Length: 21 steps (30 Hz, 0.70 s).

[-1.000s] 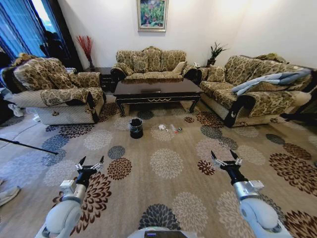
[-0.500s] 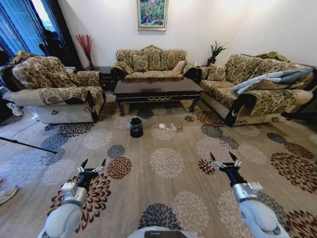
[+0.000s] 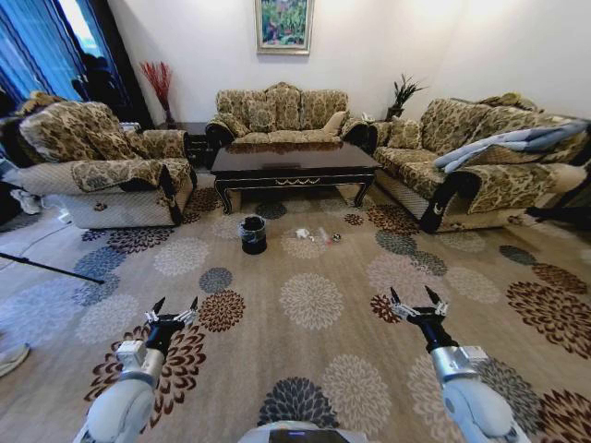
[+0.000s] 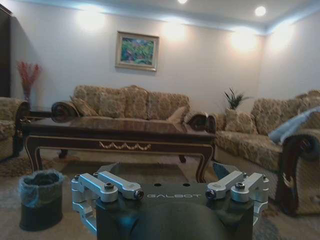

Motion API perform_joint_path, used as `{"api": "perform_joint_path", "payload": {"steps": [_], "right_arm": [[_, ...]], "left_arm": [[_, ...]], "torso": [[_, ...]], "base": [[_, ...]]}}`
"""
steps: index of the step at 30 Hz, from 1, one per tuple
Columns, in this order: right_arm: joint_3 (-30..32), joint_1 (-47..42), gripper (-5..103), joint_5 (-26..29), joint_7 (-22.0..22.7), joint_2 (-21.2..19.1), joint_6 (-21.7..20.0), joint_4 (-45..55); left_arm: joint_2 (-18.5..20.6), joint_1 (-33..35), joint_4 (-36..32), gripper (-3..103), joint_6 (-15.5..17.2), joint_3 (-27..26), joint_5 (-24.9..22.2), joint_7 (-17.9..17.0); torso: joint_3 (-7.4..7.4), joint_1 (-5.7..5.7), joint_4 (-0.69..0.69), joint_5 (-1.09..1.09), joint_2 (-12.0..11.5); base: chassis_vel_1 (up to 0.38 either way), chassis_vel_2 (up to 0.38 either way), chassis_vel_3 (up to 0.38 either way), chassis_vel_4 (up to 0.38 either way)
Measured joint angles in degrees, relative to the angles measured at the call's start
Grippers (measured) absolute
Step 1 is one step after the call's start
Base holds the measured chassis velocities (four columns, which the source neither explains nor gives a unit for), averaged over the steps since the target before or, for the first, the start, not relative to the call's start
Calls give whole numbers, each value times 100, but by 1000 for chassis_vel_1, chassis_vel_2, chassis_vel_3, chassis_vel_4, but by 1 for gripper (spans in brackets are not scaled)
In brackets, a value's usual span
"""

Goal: Move to the front of the table and pick up the trash from the floor, then place it into the trash bin.

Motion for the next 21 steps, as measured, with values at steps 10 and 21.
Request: {"api": "perform_joint_path", "payload": {"steps": [10, 21], "right_arm": [[-5, -25, 100, 48, -42, 43, 22, -204], [-30, -34, 100, -70, -54, 37, 26, -261]], "left_arm": [[-11, 7, 28, 100, -4, -24, 18, 0], [-58, -12, 75, 100, -59, 50, 103, 1]], "torso": [[-142, -115, 0, 0, -258], [-303, -231, 0, -1, -535]], "base": [[0, 0, 0, 0], [0, 0, 0, 0]]}}
